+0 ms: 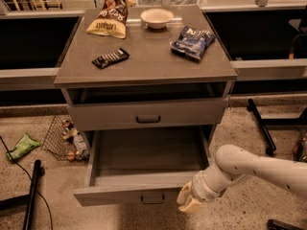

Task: Close middle drawer

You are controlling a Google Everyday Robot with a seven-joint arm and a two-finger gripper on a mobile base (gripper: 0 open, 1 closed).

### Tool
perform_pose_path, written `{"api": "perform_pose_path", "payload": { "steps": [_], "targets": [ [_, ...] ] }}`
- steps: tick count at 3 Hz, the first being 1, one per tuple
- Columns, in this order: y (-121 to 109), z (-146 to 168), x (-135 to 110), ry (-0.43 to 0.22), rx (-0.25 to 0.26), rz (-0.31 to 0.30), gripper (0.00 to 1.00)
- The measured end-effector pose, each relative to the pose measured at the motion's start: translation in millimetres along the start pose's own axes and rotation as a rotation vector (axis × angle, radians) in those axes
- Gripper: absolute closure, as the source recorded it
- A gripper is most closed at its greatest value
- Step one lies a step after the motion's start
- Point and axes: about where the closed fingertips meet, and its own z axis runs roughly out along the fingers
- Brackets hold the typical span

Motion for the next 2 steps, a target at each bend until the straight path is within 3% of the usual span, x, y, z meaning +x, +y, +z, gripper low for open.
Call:
{"api": "perform_pose_path", "payload": {
  "steps": [1, 2],
  "targets": [
    [-6.2, 29.3, 28.2, -0.003, -0.010, 0.043, 0.87],
    [-23.3, 47.0, 44.3, 0.001, 0.002, 0.064, 1.00]
  ]
}}
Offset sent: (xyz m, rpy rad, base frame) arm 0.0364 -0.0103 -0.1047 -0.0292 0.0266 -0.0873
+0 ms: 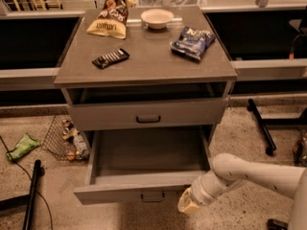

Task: Close middle drawer

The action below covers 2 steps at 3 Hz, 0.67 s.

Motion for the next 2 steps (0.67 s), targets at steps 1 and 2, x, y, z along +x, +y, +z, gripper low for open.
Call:
{"api": "perform_pose_path", "payload": {
  "steps": [1, 2],
  "targets": [
    [-18.5, 8.1, 5.3, 0.005, 0.014, 0.004, 1.00],
    [-16.8, 7.1, 5.1, 0.005, 0.014, 0.004, 0.82]
  ]
}}
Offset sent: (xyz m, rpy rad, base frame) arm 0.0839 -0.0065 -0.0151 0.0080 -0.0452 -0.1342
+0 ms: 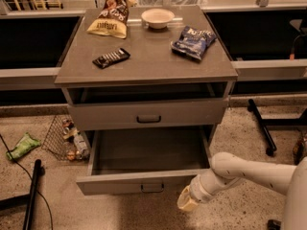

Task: Close middle drawer

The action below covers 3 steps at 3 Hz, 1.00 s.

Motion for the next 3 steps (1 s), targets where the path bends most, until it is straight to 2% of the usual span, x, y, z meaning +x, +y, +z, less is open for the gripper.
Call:
{"api": "perform_pose_path", "payload": {
  "steps": [1, 2, 3],
  "targets": [
    [0.0, 0.0, 0.0, 0.000, 0.000, 0.000, 0.59],
    [0.0, 0.1, 0.0, 0.000, 0.000, 0.000, 0.28],
    [0.0, 0.1, 0.0, 0.000, 0.000, 0.000, 0.05]
  ]
}}
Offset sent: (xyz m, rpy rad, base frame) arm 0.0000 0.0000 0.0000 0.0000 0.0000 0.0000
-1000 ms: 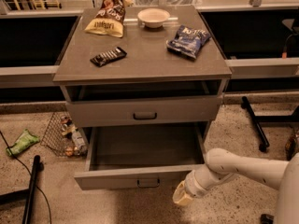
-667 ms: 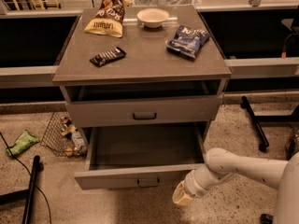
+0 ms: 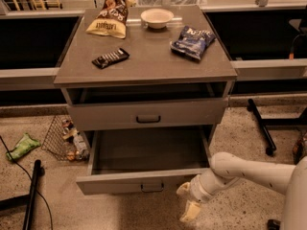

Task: Close middle drawer

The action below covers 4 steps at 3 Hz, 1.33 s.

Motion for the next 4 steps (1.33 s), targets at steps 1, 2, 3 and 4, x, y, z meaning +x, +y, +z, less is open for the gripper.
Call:
{"api": "perform_pose_path", "payload": {
  "steps": [1, 2, 3, 4],
  "targets": [
    [-0.1, 0.4, 0.0, -0.001, -0.001, 0.000, 0.00],
    [-19.7, -4.2, -4.3, -0.024, 0.023, -0.035, 0.18],
    [-43.2, -17.1, -14.2, -0.032, 0.079, -0.089, 0.42],
    [-65.5, -30.5, -22.3, -0.046, 0.135, -0.127, 0.65]
  ]
}}
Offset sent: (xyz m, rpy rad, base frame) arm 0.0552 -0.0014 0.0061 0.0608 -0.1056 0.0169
